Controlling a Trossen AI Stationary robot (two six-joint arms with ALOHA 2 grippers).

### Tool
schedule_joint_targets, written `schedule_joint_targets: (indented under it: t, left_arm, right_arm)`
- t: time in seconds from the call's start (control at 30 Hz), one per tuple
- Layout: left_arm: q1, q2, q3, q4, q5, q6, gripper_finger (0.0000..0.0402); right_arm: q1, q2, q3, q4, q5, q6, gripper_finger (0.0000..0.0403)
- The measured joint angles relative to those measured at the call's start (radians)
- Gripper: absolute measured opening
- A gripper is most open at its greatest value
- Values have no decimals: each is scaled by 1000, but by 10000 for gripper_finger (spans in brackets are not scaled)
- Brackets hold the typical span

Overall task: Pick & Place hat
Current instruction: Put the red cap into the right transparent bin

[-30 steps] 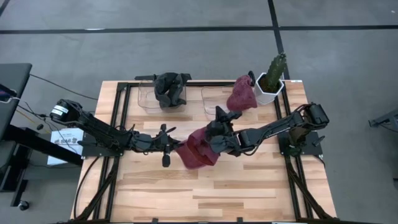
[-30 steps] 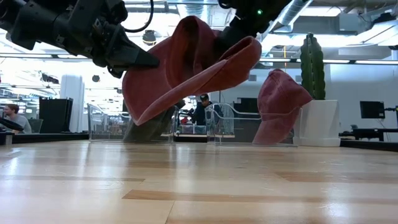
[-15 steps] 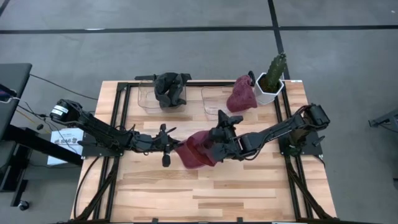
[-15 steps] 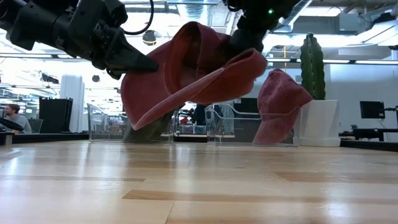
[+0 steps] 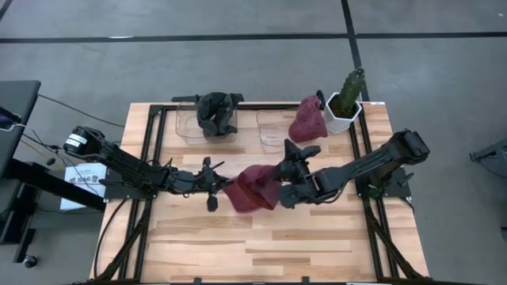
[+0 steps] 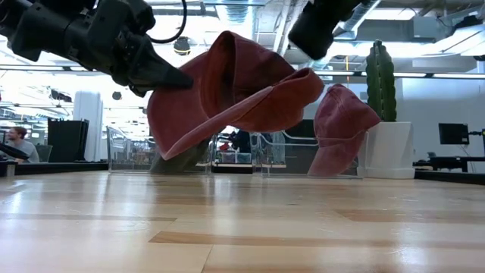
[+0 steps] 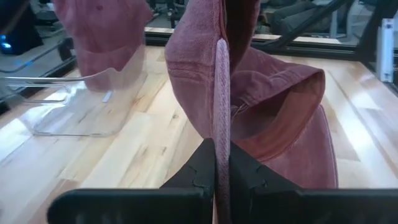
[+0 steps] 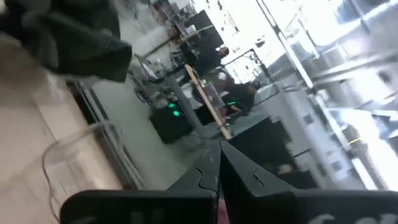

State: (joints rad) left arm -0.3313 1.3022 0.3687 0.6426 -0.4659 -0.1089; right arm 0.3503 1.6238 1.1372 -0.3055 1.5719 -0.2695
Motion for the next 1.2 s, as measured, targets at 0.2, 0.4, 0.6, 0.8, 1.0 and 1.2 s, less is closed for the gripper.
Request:
schedule_joint_targets:
  t: [0.2, 0.4, 0.6, 0.8, 1.0, 1.2]
  left_arm:
    - [0, 0, 0, -4, -110, 5, 16]
    - [0, 0, 22, 9, -296, 92, 16]
    - [0, 0, 77, 31, -343, 309, 16]
    - [0, 0, 121, 80, -343, 395, 16]
    - [0, 0, 182, 84, -342, 280, 16]
    - [5, 0, 193, 76, -343, 243, 16]
  right_arm:
    - [47, -140, 0, -100, -243, 213, 0]
    - [54, -288, 0, -184, -716, 369, 0]
    - [77, -343, 0, -210, -813, 376, 0]
    - [88, -353, 0, -250, -813, 376, 0]
    - [86, -354, 0, -263, -797, 376, 0]
    - [83, -369, 0, -237, -755, 375, 9]
